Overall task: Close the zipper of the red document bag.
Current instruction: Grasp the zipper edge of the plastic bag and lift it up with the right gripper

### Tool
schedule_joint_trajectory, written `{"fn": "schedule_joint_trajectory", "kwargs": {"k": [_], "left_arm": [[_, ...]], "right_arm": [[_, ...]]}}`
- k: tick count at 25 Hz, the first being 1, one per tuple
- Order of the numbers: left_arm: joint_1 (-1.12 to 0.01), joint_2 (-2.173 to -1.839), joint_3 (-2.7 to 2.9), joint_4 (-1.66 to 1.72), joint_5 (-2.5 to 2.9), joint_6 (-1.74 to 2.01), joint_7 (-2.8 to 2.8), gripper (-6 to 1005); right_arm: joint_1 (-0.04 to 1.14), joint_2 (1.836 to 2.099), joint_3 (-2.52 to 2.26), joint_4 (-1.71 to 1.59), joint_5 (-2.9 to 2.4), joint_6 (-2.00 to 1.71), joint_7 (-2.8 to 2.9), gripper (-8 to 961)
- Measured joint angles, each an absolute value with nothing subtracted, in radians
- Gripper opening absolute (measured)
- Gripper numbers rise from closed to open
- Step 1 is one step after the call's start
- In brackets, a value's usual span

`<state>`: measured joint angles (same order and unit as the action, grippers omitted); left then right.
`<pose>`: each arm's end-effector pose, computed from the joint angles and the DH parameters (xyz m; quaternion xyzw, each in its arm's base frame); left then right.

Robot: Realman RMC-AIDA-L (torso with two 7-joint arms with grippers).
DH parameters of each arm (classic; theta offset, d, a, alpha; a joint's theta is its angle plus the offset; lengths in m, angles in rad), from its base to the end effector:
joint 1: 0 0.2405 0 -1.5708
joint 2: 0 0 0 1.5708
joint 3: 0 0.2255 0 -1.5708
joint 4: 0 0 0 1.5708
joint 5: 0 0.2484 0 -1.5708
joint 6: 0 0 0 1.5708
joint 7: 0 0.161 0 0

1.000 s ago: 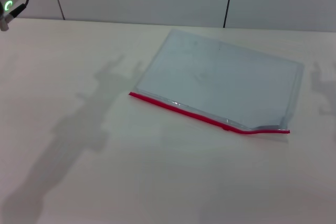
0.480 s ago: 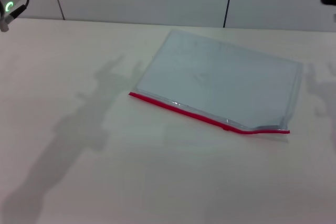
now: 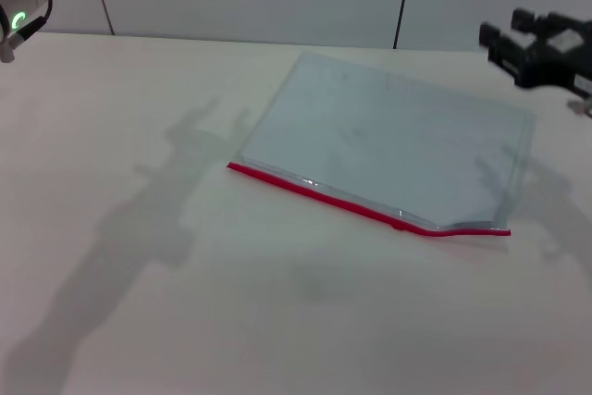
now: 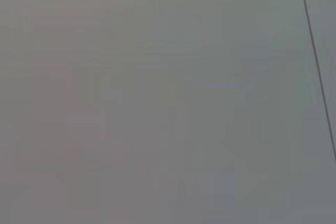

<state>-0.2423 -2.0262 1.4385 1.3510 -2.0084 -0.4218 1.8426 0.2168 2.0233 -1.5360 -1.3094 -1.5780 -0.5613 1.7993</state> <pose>-0.1497 0.4452 0.1087 -0.7733 -0.1365 -0.2972 0.5432 0.1744 0.4216 0.0328 -0.8508 0.2264 0.2278 0.4160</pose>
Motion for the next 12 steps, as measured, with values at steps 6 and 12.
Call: {"fn": "schedule_joint_trajectory", "kwargs": {"k": [6,12], "left_arm": [[-0.244,-2.025,1.44,1.352,-2.007,-0.422,1.843,491],[-0.242,-2.024,1.44,1.352,-2.006,-0.422,1.85,492]], "right_arm": [[0.209,2.024,-1.411,-1.316,-1.774,-0.813,1.788,461],[0.208,2.027,-1.391,-1.324,-1.966,-0.929,1.787,549]]}}
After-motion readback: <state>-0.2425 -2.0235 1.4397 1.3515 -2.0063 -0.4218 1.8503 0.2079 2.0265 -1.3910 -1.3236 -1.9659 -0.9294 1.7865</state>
